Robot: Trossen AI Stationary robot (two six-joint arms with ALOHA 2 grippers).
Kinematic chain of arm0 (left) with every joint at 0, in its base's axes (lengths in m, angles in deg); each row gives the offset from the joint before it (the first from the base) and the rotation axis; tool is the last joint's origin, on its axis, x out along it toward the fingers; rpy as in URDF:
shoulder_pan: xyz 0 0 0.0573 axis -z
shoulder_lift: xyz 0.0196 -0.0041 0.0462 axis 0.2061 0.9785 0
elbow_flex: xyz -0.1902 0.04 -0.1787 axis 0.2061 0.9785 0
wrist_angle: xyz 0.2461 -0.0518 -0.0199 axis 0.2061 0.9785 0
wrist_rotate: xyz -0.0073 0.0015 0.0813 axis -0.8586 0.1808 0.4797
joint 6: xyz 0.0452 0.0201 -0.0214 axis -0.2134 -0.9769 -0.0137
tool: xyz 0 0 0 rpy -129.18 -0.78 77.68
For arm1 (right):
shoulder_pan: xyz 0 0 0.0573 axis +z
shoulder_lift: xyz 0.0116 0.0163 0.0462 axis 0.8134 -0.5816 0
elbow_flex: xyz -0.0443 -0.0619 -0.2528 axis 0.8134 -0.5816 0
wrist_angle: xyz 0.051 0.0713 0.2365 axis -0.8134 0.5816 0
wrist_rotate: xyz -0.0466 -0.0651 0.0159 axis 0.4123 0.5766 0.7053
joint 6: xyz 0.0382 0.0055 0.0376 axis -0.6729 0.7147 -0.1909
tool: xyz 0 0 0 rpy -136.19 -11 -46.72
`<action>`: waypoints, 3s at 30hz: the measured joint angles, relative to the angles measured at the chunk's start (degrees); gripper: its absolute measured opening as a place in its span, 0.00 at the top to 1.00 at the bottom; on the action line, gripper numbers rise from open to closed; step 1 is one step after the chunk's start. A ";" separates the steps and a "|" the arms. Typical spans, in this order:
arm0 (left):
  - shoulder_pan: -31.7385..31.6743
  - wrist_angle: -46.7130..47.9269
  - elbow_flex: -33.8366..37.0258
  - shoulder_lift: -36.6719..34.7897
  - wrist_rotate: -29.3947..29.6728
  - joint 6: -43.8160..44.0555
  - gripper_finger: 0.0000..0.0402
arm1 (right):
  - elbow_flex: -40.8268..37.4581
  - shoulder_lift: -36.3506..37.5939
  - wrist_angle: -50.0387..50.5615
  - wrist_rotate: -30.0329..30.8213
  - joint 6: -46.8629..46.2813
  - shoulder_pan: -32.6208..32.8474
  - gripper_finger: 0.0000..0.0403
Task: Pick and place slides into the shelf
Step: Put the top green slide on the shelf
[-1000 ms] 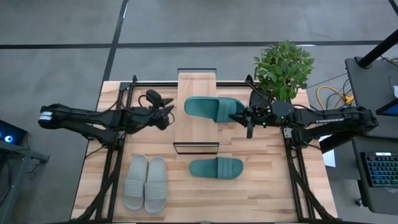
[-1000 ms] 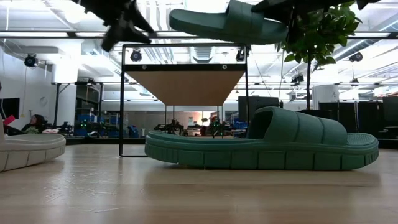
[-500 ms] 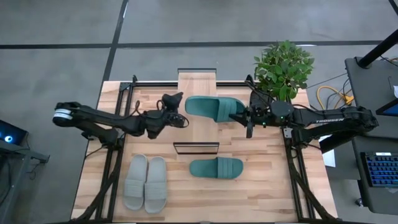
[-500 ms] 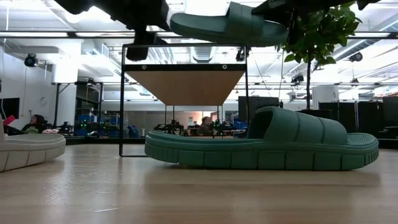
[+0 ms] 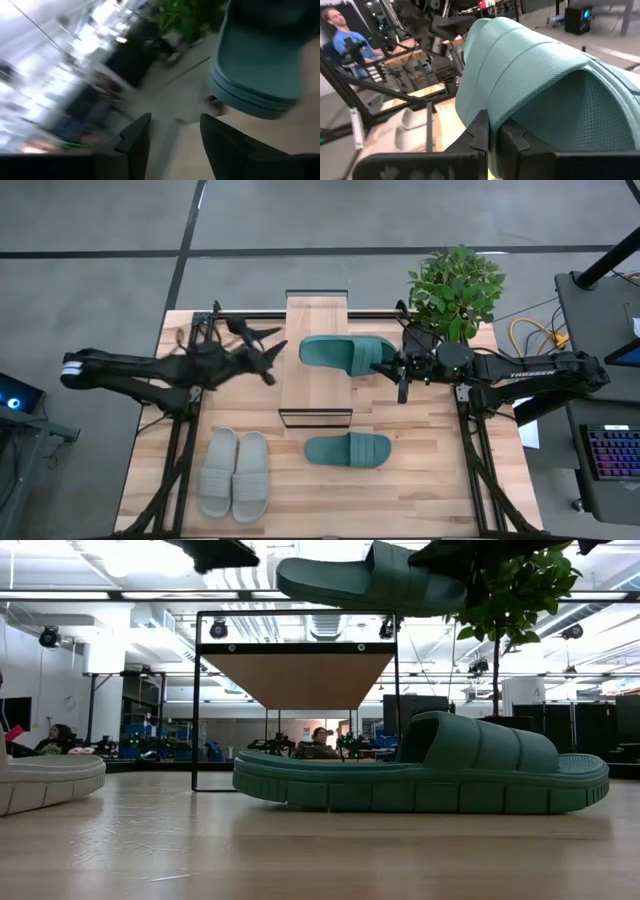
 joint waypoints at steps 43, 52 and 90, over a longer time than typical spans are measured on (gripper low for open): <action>-16.24 -14.24 -0.21 10.12 -48.28 58.08 0.61 | 0.00 0.15 -4.82 0.51 16.86 0.02 0.97; -16.53 -14.84 -0.23 13.24 -48.25 55.17 0.72 | 0.00 0.13 -4.49 0.30 16.69 0.02 0.97; -22.27 -6.11 -1.00 6.53 -49.40 47.10 0.89 | 0.09 -0.14 -5.37 -3.65 20.20 -0.02 0.96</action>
